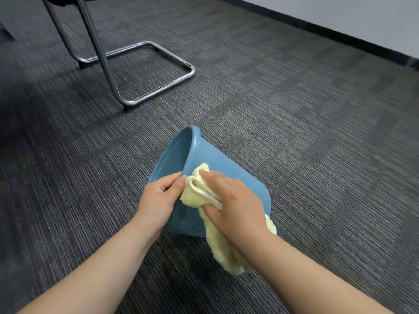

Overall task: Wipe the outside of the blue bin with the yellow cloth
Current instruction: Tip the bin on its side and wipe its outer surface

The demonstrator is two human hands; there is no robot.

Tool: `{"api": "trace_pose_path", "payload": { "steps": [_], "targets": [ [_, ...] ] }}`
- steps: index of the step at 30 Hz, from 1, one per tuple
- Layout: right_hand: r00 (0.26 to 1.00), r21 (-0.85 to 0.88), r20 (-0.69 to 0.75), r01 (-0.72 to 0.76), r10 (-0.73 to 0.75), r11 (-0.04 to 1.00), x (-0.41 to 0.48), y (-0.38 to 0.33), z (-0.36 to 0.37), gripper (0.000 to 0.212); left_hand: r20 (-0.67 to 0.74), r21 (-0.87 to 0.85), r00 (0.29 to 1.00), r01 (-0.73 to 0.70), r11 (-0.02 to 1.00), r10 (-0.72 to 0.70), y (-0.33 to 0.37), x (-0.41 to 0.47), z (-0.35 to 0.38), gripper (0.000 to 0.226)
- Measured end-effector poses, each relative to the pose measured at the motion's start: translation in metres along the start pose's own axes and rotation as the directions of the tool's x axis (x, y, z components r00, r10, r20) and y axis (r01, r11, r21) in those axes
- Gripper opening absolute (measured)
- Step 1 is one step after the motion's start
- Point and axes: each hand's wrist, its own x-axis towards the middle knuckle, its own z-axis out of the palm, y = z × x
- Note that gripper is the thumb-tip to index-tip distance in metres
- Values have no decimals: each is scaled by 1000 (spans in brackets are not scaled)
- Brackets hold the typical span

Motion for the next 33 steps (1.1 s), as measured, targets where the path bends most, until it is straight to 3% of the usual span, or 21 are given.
{"api": "trace_pose_path", "payload": {
  "steps": [5,7,12,14,18,20,24,26,28,31,33],
  "targets": [
    [935,-101,-3,-354,355,930,8,35,-12,46,-32,-17,999,19,1000,-19,-4,0,-4,35],
    [952,-134,-21,-306,306,943,7,27,-7,46,-42,-15,999,21,1000,-21,-6,1,-6,34],
    [991,-77,134,5,5,997,-2,2,14,54,-100,14,995,3,1000,-2,-9,6,-12,34],
    [986,-147,146,-58,80,987,0,18,10,55,-92,43,996,1,999,3,-10,7,-14,33],
    [939,-198,46,-325,340,925,3,48,-2,45,-117,83,993,-5,997,14,-13,9,-18,30],
    [953,-223,17,-290,301,931,3,43,1,42,-115,79,993,-15,997,24,-14,8,-18,33],
    [993,-121,107,-28,41,992,-9,17,17,52,-132,84,991,-19,996,30,-14,8,-17,29],
    [992,-142,123,35,-18,989,-12,21,17,56,-110,83,994,-17,996,26,-14,9,-18,32],
    [990,-216,119,-44,71,975,-12,42,8,57,-105,94,994,-23,995,32,-13,11,-17,33],
    [939,-296,64,-306,339,905,-11,69,-5,49,-132,99,991,-23,995,36,-12,18,-14,29],
    [950,-306,22,-290,311,907,-15,66,1,48,-143,111,989,-27,993,43,-12,20,-12,28]
  ]
}}
